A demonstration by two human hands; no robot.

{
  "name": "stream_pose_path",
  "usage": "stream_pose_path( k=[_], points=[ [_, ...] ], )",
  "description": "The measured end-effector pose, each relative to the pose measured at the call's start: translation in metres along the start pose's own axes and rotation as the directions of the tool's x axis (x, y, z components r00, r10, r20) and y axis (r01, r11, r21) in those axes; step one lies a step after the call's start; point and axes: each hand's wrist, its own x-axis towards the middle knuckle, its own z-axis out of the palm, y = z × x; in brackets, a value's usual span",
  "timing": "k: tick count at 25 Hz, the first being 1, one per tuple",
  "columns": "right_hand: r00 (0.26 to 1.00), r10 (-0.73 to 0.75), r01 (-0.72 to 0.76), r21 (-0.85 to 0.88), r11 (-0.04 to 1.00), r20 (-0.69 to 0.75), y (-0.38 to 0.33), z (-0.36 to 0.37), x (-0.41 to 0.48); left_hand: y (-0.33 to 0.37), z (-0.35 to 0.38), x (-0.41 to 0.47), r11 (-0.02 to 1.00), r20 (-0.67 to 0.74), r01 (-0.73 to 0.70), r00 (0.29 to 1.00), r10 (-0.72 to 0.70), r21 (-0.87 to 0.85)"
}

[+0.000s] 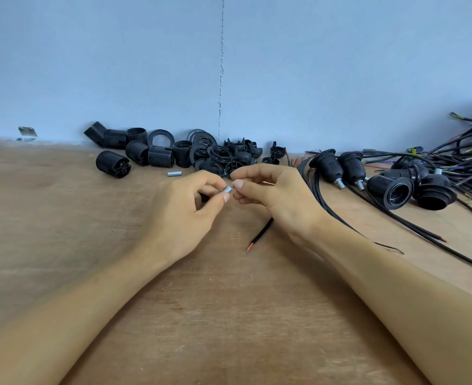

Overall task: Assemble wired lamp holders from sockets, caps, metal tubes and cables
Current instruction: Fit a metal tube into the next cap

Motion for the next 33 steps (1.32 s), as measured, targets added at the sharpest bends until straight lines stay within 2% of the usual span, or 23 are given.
stream_pose_path(
  k=[3,8,13,18,23,30,33],
  points=[
    [0.998,0.047,-0.054,0.138,0.989,0.052,-0.0005,0.0039,-0.0012,0.0018,-0.0007,-0.0011,0.999,0.024,0.004,1.000,-0.004,-0.033],
    [0.993,0.067,-0.091,0.260,0.961,0.100,-0.0021,0.0047,-0.0036,0.0022,-0.0006,0.0008,0.997,-0.002,0.067,0.998,-0.067,-0.030],
    [0.993,0.060,-0.084,0.247,0.965,0.104,-0.0012,0.0046,-0.0041,0.0053,-0.0015,-0.0013,0.995,-0.013,0.095,0.995,-0.095,-0.041],
    [0.992,0.045,-0.068,0.203,0.977,0.114,0.0017,0.0031,-0.0036,0.0054,-0.0034,0.0002,0.988,0.043,0.129,0.991,-0.125,-0.088],
    [0.986,0.051,-0.079,0.177,0.981,0.157,0.0012,-0.0001,-0.0018,0.0067,-0.0037,-0.0021,0.994,0.007,0.055,0.998,-0.055,-0.095],
    [0.987,0.032,-0.053,0.134,0.990,0.156,0.0008,-0.0003,-0.0024,0.0016,-0.0023,-0.0030,0.999,-0.060,-0.036,0.998,0.036,-0.008],
    [0.991,-0.005,-0.011,0.118,0.993,0.134,-0.0005,0.0006,-0.0036,0.0039,-0.0042,-0.0017,0.999,-0.034,0.001,0.999,-0.002,-0.045]
  ],
)
